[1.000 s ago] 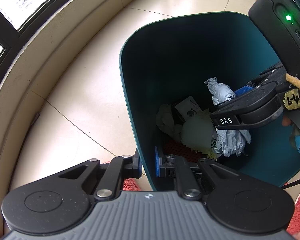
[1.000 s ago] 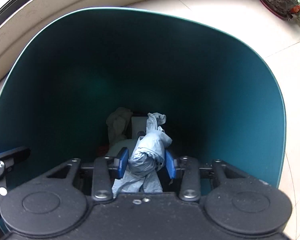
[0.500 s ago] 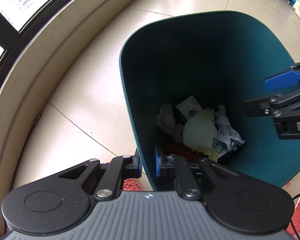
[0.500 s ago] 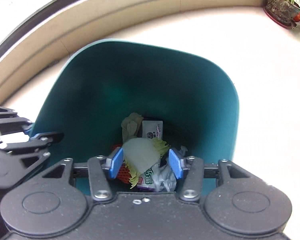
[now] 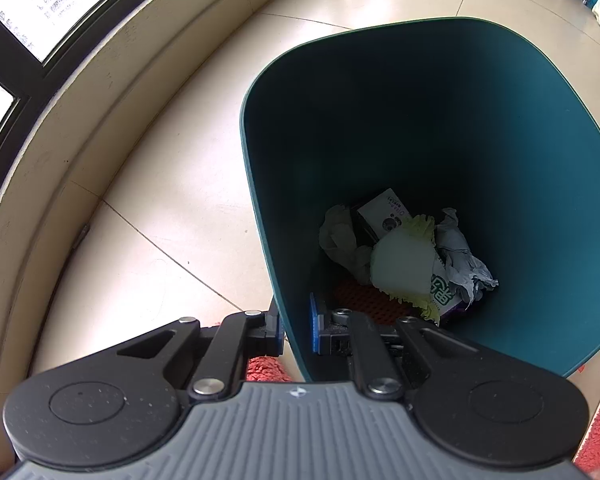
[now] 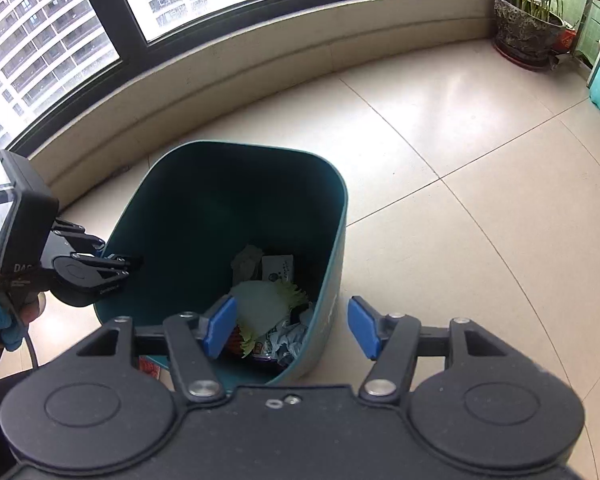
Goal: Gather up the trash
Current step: 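Move the right gripper to the white-and-blue snack bag, then grasp the white-and-blue snack bag with the right gripper and lift it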
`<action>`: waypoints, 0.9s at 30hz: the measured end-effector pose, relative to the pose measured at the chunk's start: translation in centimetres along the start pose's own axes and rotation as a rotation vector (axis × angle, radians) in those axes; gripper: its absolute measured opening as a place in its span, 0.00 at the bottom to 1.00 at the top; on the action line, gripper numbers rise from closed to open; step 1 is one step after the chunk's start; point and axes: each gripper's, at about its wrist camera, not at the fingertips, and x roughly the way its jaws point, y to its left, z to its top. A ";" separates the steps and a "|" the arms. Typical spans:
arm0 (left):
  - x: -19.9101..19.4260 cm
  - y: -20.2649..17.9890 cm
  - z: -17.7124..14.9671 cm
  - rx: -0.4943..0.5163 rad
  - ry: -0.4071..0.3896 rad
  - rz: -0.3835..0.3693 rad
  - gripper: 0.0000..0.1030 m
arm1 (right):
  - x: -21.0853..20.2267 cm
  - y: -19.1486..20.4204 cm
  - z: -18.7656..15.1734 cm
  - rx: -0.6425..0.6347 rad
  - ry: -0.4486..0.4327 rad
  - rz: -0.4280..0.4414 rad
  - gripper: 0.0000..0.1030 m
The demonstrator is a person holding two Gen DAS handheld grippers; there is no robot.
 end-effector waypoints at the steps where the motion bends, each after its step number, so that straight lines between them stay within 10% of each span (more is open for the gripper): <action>1: 0.0 0.0 0.0 -0.002 0.002 0.000 0.11 | -0.6 -0.5 -0.4 0.005 -0.007 -0.011 0.62; 15: 0.4 -0.2 -0.1 0.004 0.005 0.019 0.11 | 2.9 -13.4 -8.4 0.228 0.053 -0.229 0.93; 27: 0.6 -0.5 -0.2 0.008 0.006 0.021 0.11 | 11.5 -25.4 -19.0 0.716 0.243 -0.464 0.93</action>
